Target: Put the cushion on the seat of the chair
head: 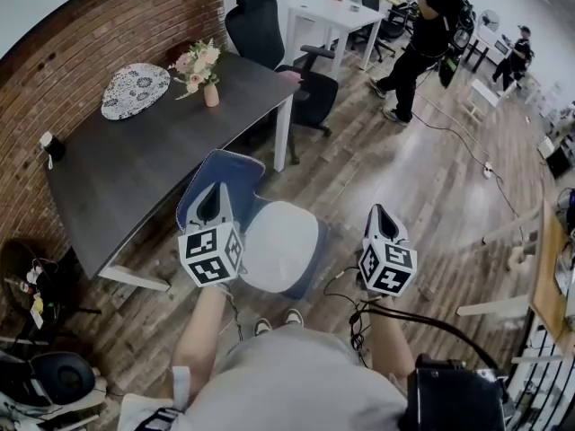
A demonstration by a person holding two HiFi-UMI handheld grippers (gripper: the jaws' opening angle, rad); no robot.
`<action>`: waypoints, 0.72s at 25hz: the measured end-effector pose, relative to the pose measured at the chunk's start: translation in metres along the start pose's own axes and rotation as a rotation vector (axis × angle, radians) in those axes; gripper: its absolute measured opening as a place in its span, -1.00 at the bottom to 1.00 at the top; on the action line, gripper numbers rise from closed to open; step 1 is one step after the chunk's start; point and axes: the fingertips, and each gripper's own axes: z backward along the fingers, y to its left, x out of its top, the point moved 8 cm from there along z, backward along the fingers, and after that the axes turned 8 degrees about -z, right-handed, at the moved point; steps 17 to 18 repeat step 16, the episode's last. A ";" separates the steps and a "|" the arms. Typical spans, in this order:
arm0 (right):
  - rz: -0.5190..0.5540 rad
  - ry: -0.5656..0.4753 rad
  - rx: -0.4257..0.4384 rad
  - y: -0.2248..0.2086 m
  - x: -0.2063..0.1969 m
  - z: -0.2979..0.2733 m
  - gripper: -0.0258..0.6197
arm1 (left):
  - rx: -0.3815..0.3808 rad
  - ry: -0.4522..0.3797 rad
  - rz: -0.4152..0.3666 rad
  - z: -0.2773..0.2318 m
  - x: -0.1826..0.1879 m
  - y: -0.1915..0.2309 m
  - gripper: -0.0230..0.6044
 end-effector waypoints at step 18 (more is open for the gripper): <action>0.010 0.025 0.006 0.002 -0.004 0.002 -0.92 | -0.045 0.009 -0.023 -0.009 -0.007 -0.011 -0.91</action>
